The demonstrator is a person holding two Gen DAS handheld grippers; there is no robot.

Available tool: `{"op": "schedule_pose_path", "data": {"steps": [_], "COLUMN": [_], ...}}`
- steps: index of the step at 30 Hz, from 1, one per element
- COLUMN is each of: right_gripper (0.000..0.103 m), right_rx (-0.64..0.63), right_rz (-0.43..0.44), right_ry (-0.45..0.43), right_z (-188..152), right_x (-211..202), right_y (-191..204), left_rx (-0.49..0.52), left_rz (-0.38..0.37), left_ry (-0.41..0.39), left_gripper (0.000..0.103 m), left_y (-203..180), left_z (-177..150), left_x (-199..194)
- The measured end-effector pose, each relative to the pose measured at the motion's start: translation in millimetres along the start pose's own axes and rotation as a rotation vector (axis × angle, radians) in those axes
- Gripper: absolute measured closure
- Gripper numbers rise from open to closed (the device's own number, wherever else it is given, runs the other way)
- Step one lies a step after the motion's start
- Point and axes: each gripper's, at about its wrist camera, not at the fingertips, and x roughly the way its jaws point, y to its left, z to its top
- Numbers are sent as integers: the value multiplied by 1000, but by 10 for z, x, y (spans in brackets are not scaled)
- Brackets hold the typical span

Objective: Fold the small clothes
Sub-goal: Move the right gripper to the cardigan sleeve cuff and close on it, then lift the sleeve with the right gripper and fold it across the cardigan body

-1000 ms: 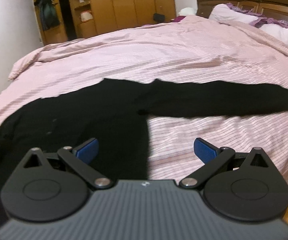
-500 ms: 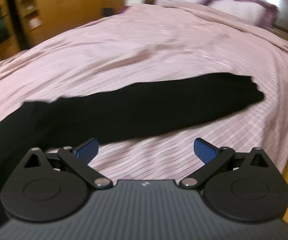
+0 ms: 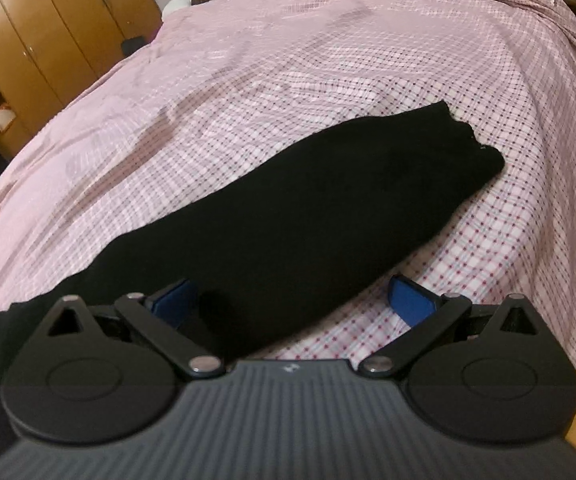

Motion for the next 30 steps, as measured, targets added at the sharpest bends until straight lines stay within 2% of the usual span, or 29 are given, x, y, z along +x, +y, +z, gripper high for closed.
{"op": "schedule_pose_path", "data": {"steps": [7,11,15,16,20,21,23,26,30], "right_gripper": [0,0,3,7,36,41,61,84,91], "right_rx": [-52,-14,31,37,38,41,52,62,27], "right_rz": [28,78,82,77,37,41,45,71,120], "right_ry": [-35,-59,-104,-112,-140,-142,-141,-143,-191], "right_z": [-111,-28,15,21,59,74,108,152,165], "right_x": [-21,-45,17,38,57,50,31,-9,-153], "right_y": [-23,9,13,10,-3,-17,-47,-81,-11], "left_rx": [-10,-13,-17,-15,-5,-3,-2,-2,-2], "left_rz": [0,-5,-4,-4,-5,-4,-2,-3,-3], "left_ry": [3,1,2,3,-2,-6,-10,-11,-11], "left_gripper": [0,0,0,0,0,0,0,0,0], "left_y": [12,23,23,22,17,12,9,7,3], "left_z": [-64,-88,-91,-89,-97,-107,-119,-127,-128], "left_x": [140,175,181,183,182,178,172,162,155]}}
